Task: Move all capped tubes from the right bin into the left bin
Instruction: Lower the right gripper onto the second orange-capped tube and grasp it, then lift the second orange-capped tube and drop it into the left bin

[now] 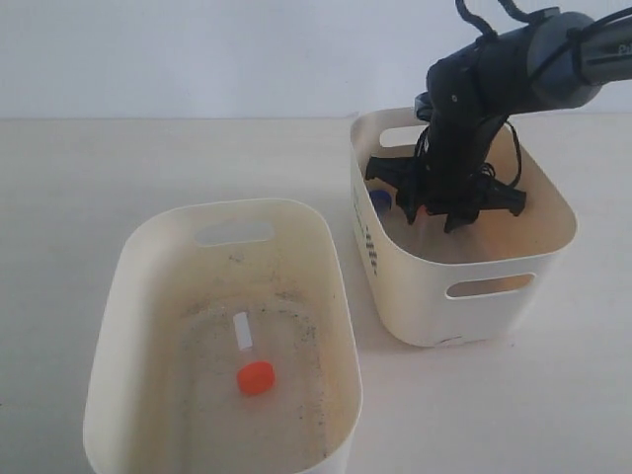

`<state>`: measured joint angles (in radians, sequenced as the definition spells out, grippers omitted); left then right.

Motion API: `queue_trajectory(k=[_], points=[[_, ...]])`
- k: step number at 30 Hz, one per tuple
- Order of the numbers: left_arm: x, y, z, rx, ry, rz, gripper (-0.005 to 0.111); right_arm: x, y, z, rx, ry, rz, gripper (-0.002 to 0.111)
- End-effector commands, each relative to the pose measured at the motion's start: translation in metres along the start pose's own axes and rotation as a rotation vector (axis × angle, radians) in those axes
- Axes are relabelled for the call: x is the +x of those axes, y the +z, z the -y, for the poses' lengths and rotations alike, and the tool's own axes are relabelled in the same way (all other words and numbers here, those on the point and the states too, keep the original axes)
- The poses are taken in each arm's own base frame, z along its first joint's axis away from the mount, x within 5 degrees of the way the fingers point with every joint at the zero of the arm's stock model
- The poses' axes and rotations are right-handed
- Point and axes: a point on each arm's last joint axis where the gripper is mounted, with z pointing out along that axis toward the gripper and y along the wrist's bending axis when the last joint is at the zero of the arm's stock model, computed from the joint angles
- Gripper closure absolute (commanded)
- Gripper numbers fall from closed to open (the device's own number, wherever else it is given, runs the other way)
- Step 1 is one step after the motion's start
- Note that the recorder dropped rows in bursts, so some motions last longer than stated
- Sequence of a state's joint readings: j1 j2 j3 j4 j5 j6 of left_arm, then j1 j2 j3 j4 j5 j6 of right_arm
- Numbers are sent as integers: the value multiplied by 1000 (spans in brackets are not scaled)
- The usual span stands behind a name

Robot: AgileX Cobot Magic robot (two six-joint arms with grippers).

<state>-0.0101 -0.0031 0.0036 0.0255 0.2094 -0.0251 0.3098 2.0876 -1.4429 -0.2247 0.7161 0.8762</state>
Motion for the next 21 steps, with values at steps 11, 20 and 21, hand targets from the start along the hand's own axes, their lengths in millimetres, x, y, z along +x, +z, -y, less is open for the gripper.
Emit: queue_trajectory(k=[11,20,21], points=[[-2,0,0,1,-16,7,102,1,9,-1,-6,-28,5,41],[-2,0,0,1,-16,7,102,6,21,0,14,-20,-35,65],[-2,0,0,1,-16,7,102,6,21,0,13,-20,-34,76]])
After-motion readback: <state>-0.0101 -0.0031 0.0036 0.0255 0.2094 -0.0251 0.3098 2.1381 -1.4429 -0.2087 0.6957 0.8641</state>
